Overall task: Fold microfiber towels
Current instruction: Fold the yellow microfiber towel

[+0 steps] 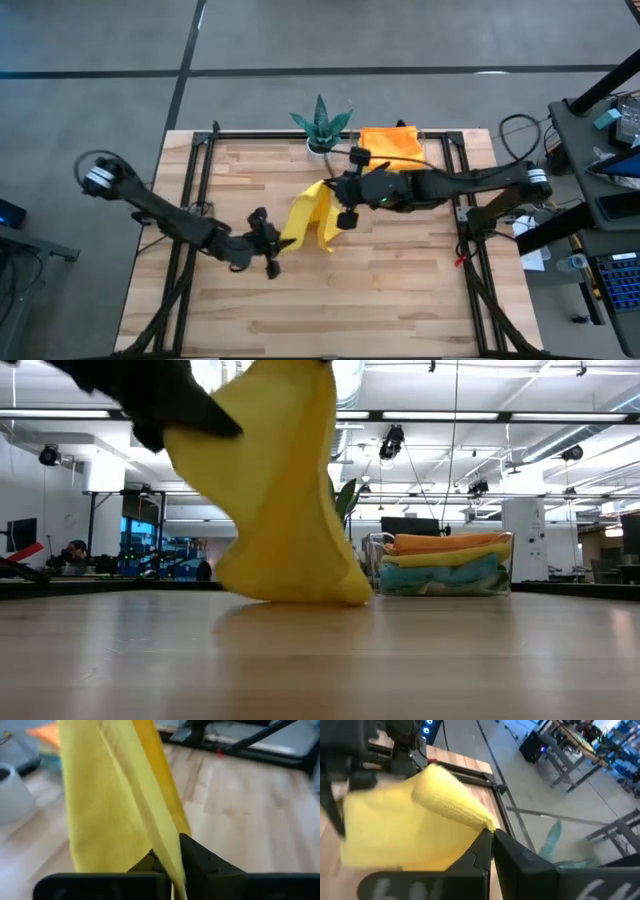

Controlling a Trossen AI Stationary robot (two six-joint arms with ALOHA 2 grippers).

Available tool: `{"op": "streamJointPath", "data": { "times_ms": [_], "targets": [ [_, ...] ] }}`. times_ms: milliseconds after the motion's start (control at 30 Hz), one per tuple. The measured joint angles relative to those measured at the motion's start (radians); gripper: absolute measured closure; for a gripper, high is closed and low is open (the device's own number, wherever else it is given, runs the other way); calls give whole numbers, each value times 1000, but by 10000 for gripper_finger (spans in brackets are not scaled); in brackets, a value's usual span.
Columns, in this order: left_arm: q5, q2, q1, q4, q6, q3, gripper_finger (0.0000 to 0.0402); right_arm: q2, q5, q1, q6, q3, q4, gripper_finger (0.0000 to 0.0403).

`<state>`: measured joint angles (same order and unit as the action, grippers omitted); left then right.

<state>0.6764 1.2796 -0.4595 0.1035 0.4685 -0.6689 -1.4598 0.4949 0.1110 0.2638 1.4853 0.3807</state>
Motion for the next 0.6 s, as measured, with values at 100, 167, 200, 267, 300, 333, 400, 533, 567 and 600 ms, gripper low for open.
{"op": "streamJointPath", "data": {
  "times_ms": [100, 167, 200, 267, 300, 333, 400, 533, 567, 600],
  "targets": [
    [-14, -113, -4, -74, -67, -12, 396, 58, -37, -11, 25, 0, 30, 394],
    [-12, -189, -2, -121, -139, -27, 400, 92, -83, -25, 25, 0, 31, 394],
    [-12, -227, 2, -142, -186, -42, 400, 105, -118, -36, 30, 0, 27, 394],
    [-13, -301, 14, -191, -277, -75, 401, 126, -182, -63, 58, 0, 18, 394],
    [-12, -336, 22, -215, -315, -95, 401, 132, -200, -78, 69, 0, 16, 394],
    [-12, -368, 30, -239, -347, -116, 401, 137, -210, -93, 80, -1, 15, 394],
    [-10, -427, 43, -293, -387, -158, 401, 143, -216, -121, 107, -2, 24, 394],
    [-9, -502, 48, -368, -447, -230, 401, 143, -288, -163, 113, -23, 26, 394],
    [-9, -508, 48, -379, -454, -237, 401, 143, -315, -166, 103, -30, 32, 394],
    [-9, -511, 47, -391, -456, -241, 401, 143, -334, -166, 95, -38, 42, 394]
  ]
}}
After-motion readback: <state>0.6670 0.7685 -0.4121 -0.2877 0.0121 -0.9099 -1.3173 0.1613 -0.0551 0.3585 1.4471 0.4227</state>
